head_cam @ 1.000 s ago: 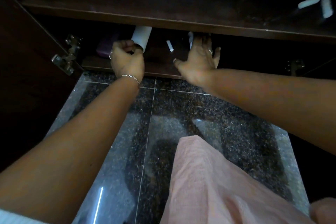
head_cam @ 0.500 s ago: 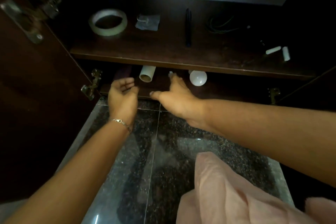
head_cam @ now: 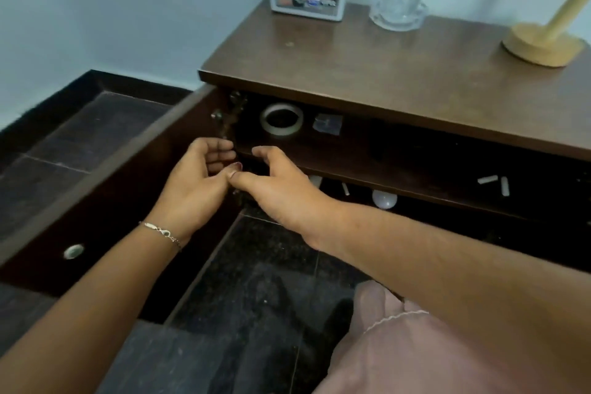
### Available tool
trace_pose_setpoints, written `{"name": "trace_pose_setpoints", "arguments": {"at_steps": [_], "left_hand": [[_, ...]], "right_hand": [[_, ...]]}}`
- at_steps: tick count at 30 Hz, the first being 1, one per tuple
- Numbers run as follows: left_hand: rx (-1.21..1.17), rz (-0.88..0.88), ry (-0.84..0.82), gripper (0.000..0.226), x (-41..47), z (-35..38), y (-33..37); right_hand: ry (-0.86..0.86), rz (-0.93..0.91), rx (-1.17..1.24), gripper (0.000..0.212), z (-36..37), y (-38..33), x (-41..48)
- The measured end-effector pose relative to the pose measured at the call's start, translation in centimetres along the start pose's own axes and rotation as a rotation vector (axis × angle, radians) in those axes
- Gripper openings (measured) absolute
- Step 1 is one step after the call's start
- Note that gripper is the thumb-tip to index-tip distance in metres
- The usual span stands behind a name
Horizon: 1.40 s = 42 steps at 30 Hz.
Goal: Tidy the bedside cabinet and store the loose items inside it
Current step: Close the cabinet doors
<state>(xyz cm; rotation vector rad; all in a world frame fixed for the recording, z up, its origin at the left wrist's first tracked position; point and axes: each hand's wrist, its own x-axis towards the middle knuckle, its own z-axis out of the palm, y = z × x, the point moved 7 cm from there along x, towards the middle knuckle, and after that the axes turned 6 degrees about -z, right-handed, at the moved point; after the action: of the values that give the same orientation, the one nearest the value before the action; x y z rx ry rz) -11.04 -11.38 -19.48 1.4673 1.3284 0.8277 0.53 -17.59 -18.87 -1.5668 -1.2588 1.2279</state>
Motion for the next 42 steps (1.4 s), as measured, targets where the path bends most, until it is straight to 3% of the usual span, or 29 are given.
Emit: {"name": "trace_pose_setpoints", "arguments": {"at_steps": [6, 9, 11, 14, 16, 21, 26, 29, 36, 42], "left_hand": [[0.525, 0.342, 0.242, 0.026, -6.0, -9.1, 5.7], [0.647, 0.377, 0.341, 0.022, -8.1, -13.2, 6.6], [0.720, 0.300, 0.334, 0.021, -8.1, -15.6, 5.7], [0.759, -0.030, 0.075, 0.026, -6.9, -17.5, 2.2], [0.689, -0.135, -0.106, 0.031, -7.1, -17.3, 0.5], [0.534, -0.118, -0.153, 0.032, -7.5, -17.5, -0.6], [0.280, -0.233, -0.374, 0.027, -7.2, -16.4, -1.0], [0.223, -0.278, -0.493, 0.037, -7.0, -15.2, -0.9], [0.340, -0.287, -0.698, 0.085, -5.8, -11.4, -0.5], [0.464, -0.323, -0.944, 0.064, -6.1, -6.3, 0.0]], "right_hand": [[0.086, -0.303, -0.140, 0.055, 5.9, -4.4, -0.4], [0.112, -0.529, -0.351, 0.055, 8.8, -7.0, -1.4], [0.125, -0.612, -0.460, 0.058, 10.3, -8.4, -1.8], [0.111, -0.674, -0.610, 0.059, 12.3, -9.8, -2.0], [0.103, -0.665, -0.667, 0.053, 13.0, -10.3, -1.8], [0.017, -0.612, -0.759, 0.030, 14.2, -10.2, -1.1], [0.014, -0.639, -0.787, 0.025, 13.7, -9.9, -1.2], [0.022, -0.648, -0.722, 0.022, 12.5, -9.4, -1.3], [-0.069, -0.670, -0.640, 0.017, 8.9, -8.6, -2.7], [-0.020, -0.654, -0.673, 0.014, 5.2, -7.9, -3.2]]}}
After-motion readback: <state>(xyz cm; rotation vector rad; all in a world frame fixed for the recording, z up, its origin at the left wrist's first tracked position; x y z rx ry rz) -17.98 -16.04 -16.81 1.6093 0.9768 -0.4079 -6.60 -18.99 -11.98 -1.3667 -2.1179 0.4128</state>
